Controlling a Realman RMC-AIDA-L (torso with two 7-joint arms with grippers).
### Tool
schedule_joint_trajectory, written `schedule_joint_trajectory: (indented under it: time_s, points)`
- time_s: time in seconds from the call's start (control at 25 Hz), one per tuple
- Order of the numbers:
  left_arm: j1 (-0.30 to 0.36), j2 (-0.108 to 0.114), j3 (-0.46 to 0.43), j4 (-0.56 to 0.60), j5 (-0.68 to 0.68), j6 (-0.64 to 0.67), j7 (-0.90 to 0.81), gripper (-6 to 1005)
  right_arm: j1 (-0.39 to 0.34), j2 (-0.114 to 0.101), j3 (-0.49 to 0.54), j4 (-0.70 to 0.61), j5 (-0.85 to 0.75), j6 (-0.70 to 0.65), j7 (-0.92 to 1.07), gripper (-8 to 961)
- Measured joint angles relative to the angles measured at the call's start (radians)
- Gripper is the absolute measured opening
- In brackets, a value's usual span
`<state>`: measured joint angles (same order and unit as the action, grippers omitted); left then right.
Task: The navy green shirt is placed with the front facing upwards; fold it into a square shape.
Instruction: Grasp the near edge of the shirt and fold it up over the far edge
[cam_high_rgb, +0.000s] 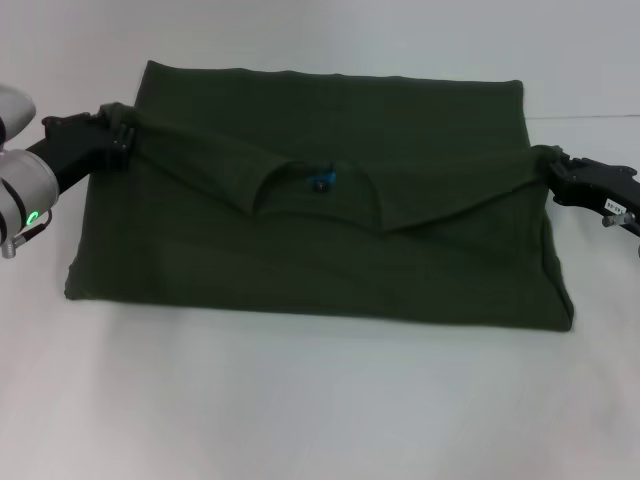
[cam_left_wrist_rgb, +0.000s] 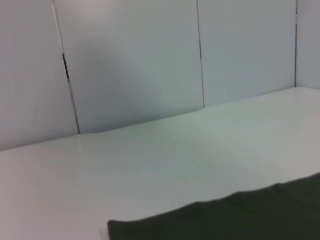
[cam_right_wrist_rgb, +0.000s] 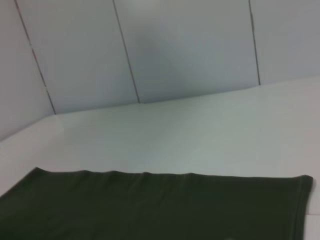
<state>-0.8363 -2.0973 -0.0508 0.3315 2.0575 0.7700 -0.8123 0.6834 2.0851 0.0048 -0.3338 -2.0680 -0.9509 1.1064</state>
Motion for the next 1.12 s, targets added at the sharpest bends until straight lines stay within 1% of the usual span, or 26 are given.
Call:
schedule_joint_trajectory:
  time_s: [0.08,0.2,0.28,0.48,0.56,0.6,0.64,0.72,0.84,0.92,1.0,1.04,1.12]
  points:
    - [0.002,-0.005,0.0,0.0,-0.018,0.002,0.032,137,0.006,0.0,-0.011,-0.002,0.0,0.017,0.004,134]
    - [0.003,-0.01,0.002,0.0,-0.029,0.008,0.074,275,0.011,0.001,-0.015,-0.004,0.0,0.031,0.005,152]
    - [0.003,-0.011,0.007,0.0,-0.032,0.009,0.077,367,0.012,0.001,-0.015,-0.004,0.0,0.033,0.005,246]
    - [0.005,-0.011,0.015,0.0,-0.043,0.008,0.078,544,0.011,0.001,-0.016,-0.005,0.0,0.033,0.006,469]
    - [0.005,-0.011,0.012,0.001,-0.066,0.006,0.074,624,0.009,0.001,-0.016,-0.006,0.0,0.033,0.011,552]
    - [0.005,-0.011,0.01,0.004,-0.103,-0.002,0.059,669,0.008,0.001,-0.015,-0.006,0.0,0.032,0.013,593]
    - [0.005,-0.011,0.01,0.004,-0.103,-0.002,0.059,715,0.007,0.0,-0.016,-0.007,0.0,0.03,0.017,634]
    - [0.008,-0.011,0.009,0.011,-0.14,-0.01,0.027,805,0.004,-0.001,-0.015,-0.007,0.0,0.028,0.021,662]
    - [0.026,-0.004,0.022,0.033,-0.167,-0.009,-0.077,807,-0.002,-0.001,-0.016,-0.009,0.0,0.024,0.032,703]
    - [0.049,0.008,0.073,0.05,-0.168,0.005,-0.201,808,-0.009,-0.001,-0.016,-0.009,0.0,0.02,0.039,703]
    - [0.095,0.029,0.198,0.08,-0.164,0.045,-0.365,809,-0.019,-0.001,-0.015,-0.01,0.0,0.006,0.043,703]
    - [0.119,0.036,0.256,0.102,-0.158,0.074,-0.438,809,-0.026,-0.001,-0.015,-0.01,0.0,-0.004,0.044,704]
    - [0.173,0.043,0.358,0.173,-0.125,0.151,-0.588,810,-0.034,-0.001,-0.015,-0.011,0.0,-0.019,0.044,704]
